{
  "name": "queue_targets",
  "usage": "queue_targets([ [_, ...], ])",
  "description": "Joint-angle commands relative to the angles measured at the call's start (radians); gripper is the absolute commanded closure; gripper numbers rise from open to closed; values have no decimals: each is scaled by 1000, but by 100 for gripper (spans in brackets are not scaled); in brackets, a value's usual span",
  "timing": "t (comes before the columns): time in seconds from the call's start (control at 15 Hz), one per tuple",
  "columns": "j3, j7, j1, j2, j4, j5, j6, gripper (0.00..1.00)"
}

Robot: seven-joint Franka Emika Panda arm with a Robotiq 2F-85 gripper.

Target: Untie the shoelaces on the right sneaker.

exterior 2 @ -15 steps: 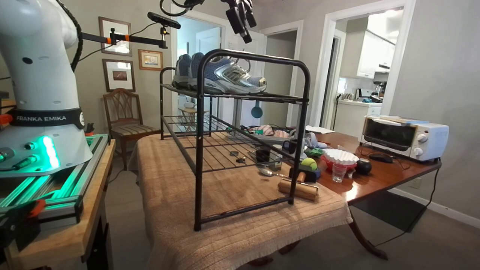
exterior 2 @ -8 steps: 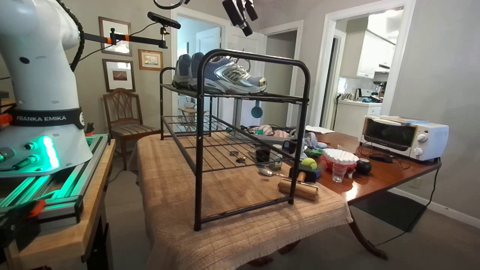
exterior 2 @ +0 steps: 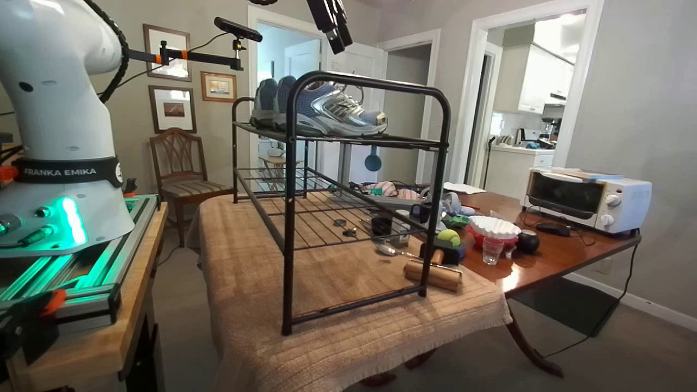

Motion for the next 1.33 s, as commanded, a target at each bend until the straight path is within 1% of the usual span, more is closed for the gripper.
queue_targets([
  [0.0,46,17,-18,-75,9,-131,-125,0],
  [0.27,31,-90,33,-117,28,-211,-231,0],
  [0.6,-16,-226,88,-136,51,-235,-311,0],
  [0.73,-23,-252,95,-141,62,-242,-334,0],
  [0.93,-16,-245,96,-150,69,-241,-358,0],
  [1.0,-21,-236,96,-133,65,-230,-318,0],
  [1.27,-20,-237,100,-139,66,-230,-325,0],
])
